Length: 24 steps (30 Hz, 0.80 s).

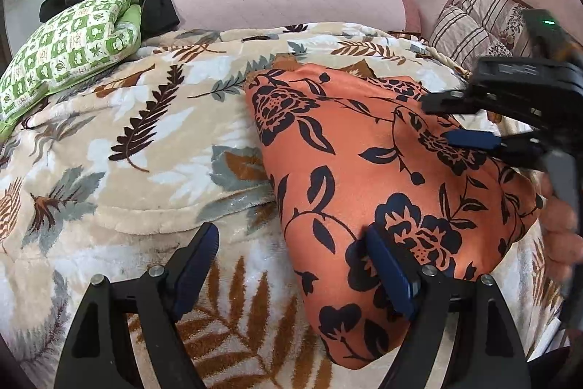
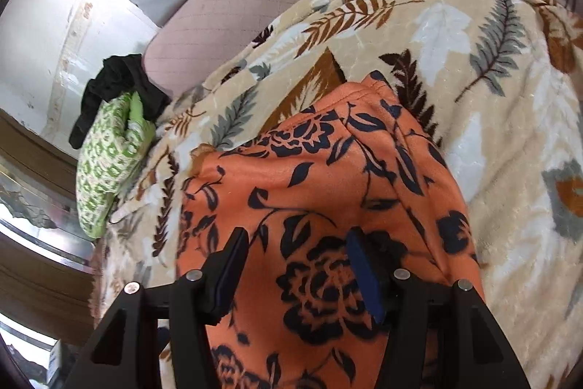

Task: Fold small clothes

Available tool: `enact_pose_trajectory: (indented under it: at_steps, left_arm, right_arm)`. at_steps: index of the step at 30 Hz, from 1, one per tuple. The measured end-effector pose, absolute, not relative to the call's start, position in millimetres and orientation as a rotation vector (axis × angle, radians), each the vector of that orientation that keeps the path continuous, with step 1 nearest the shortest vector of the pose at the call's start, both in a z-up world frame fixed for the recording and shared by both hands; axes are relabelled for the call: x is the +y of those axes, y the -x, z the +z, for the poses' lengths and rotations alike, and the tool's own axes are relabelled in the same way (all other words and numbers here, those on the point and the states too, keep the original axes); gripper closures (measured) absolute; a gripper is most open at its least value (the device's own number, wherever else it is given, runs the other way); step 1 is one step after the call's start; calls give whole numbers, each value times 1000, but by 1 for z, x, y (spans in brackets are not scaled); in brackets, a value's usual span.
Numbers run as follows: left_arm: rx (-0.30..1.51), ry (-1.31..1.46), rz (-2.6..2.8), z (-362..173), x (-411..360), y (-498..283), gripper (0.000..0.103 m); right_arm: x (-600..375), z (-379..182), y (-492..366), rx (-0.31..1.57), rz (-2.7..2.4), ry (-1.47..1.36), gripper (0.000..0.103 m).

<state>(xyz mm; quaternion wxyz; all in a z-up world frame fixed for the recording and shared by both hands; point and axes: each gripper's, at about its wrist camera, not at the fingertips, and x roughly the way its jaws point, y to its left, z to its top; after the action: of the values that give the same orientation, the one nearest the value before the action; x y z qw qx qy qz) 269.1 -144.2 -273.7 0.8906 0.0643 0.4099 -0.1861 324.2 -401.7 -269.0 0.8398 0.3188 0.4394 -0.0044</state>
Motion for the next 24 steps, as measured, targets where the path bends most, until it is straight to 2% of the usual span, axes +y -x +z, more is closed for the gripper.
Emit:
enact_pose_trajectory:
  at_steps: [7, 13, 17, 24]
  left_arm:
    - [858, -121, -375, -274, -145, -271, 20]
    - [847, -149, -359, -273, -146, -265, 20]
    - [834, -172, -356, -266, -145, -260, 20]
    - [794, -113, -331, -245, -132, -257, 20]
  right_arm:
    - [-402, -247, -264, 920, -33, -684, 43]
    - [-389, -275, -228, 991, -13, -656, 43]
    - [-383, -253, -217, 964, -46, -632, 43]
    - [-365, -219, -189, 889, -142, -424, 41]
